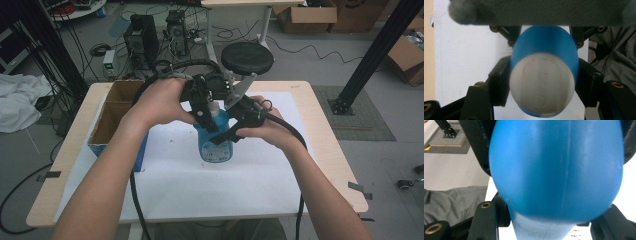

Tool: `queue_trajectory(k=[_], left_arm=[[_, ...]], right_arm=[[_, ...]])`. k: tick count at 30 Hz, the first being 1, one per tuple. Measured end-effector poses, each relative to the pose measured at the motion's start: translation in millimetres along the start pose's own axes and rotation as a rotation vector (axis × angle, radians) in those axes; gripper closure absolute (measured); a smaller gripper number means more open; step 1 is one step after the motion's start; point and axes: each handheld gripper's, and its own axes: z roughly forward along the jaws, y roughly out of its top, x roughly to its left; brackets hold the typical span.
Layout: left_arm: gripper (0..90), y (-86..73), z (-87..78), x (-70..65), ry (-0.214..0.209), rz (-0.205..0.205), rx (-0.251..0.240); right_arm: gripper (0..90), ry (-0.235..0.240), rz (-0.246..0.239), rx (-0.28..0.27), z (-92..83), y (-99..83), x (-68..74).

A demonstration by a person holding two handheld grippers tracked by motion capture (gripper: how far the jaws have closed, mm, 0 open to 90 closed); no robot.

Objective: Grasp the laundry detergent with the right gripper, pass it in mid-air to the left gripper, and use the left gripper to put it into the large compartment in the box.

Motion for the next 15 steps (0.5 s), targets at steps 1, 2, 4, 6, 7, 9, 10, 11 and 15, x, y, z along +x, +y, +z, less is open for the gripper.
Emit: queue_trajectory(k=[1, 2, 4, 6, 7, 9, 10, 11, 15], left_arm=[[38.9, -0.1, -1.2, 0.5, 0.005, -0.007, -0.005], [38.9, -0.2, -3.2, 1.2, 0.012, -0.023, -0.002], [39.0, -0.6, -5.0, 2.0, 0.02, -0.027, 0.001], [39.0, -2.5, -9.3, 4.2, 0.024, -0.053, 0.003], [38.9, -4.5, -12.7, 6.5, 0.025, -0.084, 0.004], [39.0, -7.4, -16.5, 9.9, 0.021, -0.142, 0.001], [39.0, -7.4, -16.5, 9.9, 0.021, -0.142, 0.001], [38.9, -10.3, -21.3, 12.9, 0.022, -0.197, 0.01], [38.9, -15.4, -31.9, 18.7, 0.041, -0.272, 0.031]], right_arm=[[44.5, -0.01, 0.006, -0.022, -0.6, -0.7, -0.7], [41.9, -0.014, 0.013, -0.025, -1.0, -0.9, -0.6], [31.7, -0.028, 0.024, -0.031, -1.1, -2.4, -2.0], [30.6, -0.032, 0.036, -0.028, -1.1, -3.6, -2.6], [29.5, -0.045, 0.04, -0.029, -1.5, -6.3, -3.2], [28.0, -0.051, 0.048, -0.028, -2.8, -8.1, -4.4], [27.4, -0.057, 0.057, -0.024, -3.9, -9.4, -5.0], [26.6, -0.058, 0.065, -0.019, -4.8, -10.8, -5.5], [25.4, -0.095, 0.084, 0.045, -8.8, -16.2, -7.5]])
